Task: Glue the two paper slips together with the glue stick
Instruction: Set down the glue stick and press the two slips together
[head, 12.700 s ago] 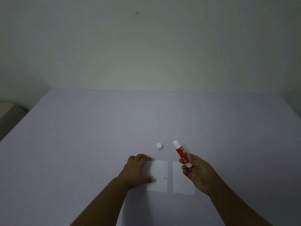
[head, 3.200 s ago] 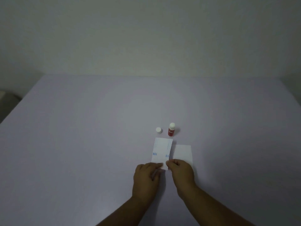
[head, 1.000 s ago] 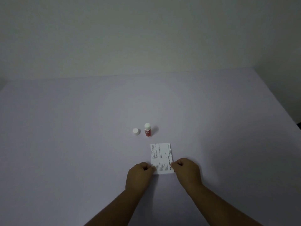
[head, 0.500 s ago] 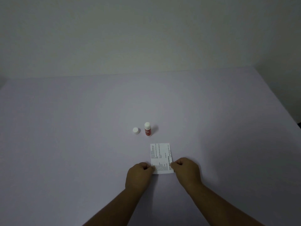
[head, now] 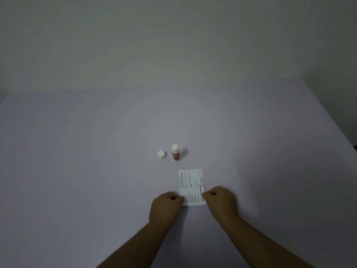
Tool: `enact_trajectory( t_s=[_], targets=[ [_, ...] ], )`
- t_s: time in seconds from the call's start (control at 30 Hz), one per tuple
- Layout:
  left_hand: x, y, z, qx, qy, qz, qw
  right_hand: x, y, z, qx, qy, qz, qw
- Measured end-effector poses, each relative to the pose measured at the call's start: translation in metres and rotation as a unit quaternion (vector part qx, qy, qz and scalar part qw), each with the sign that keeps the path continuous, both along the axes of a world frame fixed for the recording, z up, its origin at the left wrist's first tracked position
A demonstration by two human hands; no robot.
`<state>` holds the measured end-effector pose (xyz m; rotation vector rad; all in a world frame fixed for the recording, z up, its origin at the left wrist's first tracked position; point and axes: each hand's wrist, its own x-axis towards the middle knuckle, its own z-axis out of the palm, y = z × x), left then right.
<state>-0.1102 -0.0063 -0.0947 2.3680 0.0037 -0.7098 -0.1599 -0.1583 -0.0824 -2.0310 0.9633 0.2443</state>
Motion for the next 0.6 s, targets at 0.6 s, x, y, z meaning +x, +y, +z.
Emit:
enact_trajectory(
  t_s=[0.6],
  targets=[
    [0.0043,-0.0006,-0.0021,0.016,0.009,-0.012,1.0,0.0044,-0.0016,-0.0061,-0.032,0.019,0.023,0.999]
  ],
)
